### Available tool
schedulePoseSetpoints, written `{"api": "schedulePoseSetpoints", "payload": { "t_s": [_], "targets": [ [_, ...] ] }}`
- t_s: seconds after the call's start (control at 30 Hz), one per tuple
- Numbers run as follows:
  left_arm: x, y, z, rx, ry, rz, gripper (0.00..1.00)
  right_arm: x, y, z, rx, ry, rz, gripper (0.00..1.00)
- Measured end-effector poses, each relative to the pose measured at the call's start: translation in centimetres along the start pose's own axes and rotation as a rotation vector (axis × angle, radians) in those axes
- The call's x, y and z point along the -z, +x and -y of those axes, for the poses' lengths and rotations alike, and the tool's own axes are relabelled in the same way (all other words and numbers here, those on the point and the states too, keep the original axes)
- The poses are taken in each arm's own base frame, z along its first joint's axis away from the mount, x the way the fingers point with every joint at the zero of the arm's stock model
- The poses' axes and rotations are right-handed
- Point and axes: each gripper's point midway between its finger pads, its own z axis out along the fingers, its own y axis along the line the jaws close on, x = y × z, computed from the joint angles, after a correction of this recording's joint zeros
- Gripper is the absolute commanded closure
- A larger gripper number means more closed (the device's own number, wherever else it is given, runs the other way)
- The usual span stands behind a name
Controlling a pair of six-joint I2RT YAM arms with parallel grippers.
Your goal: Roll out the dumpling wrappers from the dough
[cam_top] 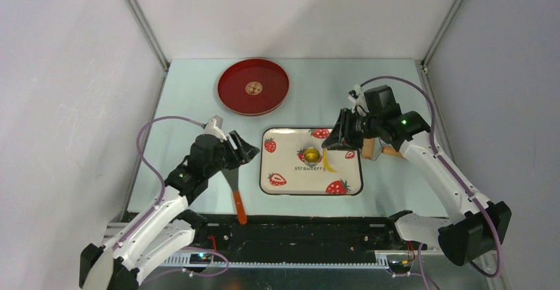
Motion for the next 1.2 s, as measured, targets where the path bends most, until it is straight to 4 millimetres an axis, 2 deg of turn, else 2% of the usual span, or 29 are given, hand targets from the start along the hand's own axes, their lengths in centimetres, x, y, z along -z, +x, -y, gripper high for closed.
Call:
{"api": "schedulePoseSetpoints", "payload": {
  "t_s": [0.3, 0.4, 0.53, 0.67, 0.83, 1.1, 1.17, 1.2],
  "targets": [
    [1.3, -1.1, -0.9, -0.043, -0.037, 0.068, 0.31, -0.8, -3.2, -5.6, 0.092, -0.077, -0.002, 0.68],
    [1.8, -1.3, -1.5, -0.060, -0.064, 0.085, 0.30, -2.1, -4.4, -7.6, 0.123, -0.099, -0.018, 0.68],
    [2.4, -1.6, -2.0, -0.079, -0.091, 0.108, 0.30, -4.8, -5.5, -8.8, 0.141, -0.102, -0.054, 0.68],
    [2.6, -1.9, -2.3, -0.089, -0.108, 0.122, 0.29, -7.7, -6.0, -8.9, 0.138, -0.091, -0.099, 0.68],
    [2.7, -1.9, -2.8, -0.096, -0.130, 0.122, 0.29, -11.4, -6.3, -8.0, 0.121, -0.072, -0.152, 0.68],
    [2.7, -1.6, -3.2, -0.104, -0.143, 0.108, 0.29, -17.4, -6.5, -4.9, 0.113, -0.016, -0.224, 0.66],
    [2.7, -1.5, -3.2, -0.104, -0.144, 0.106, 0.29, -18.9, -6.5, -3.7, 0.126, 0.016, -0.237, 0.64],
    [2.8, -1.5, -3.2, -0.104, -0.145, 0.106, 0.29, -19.6, -6.5, -3.0, 0.136, 0.038, -0.242, 0.58]
  ]
}}
